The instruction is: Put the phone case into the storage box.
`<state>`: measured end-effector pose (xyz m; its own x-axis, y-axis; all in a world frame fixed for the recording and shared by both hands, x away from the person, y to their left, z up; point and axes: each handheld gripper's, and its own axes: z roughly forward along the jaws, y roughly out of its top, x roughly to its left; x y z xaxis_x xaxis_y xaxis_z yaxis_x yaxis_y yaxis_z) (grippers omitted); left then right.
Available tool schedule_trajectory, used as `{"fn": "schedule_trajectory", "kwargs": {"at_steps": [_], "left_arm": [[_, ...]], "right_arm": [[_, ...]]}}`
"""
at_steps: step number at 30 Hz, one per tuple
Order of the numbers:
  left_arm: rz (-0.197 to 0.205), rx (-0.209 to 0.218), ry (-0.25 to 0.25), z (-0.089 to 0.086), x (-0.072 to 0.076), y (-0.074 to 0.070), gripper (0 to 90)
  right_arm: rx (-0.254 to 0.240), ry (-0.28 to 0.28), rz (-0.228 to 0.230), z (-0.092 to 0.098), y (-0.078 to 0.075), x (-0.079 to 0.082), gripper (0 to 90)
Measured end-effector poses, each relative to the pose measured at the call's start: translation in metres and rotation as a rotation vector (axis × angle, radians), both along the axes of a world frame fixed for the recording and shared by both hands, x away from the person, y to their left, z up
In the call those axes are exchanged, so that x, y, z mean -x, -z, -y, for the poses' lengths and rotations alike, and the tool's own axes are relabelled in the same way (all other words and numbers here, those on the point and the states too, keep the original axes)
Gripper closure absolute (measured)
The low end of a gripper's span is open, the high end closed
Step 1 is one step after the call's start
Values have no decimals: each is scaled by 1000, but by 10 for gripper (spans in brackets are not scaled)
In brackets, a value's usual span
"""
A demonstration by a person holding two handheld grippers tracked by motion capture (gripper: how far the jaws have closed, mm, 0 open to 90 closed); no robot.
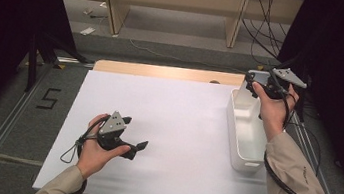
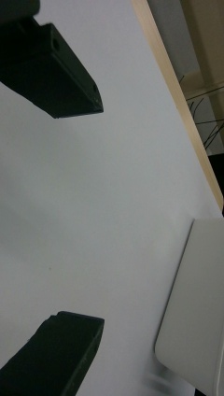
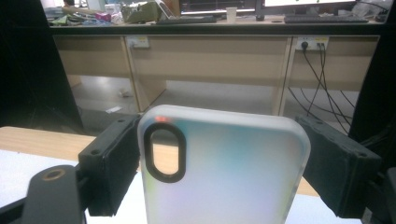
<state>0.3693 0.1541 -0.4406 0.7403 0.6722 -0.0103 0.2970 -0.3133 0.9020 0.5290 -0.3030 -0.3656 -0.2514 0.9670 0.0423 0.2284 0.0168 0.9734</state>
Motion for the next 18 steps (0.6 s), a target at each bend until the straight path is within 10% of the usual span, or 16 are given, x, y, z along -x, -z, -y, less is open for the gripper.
{"fn": "schedule_trajectory", "kwargs": {"at_steps": [18], "left_arm": [[1,-2,1,0,0,0,0]], "right_arm": [[20,17,-16,-2,8,-8,185]]}}
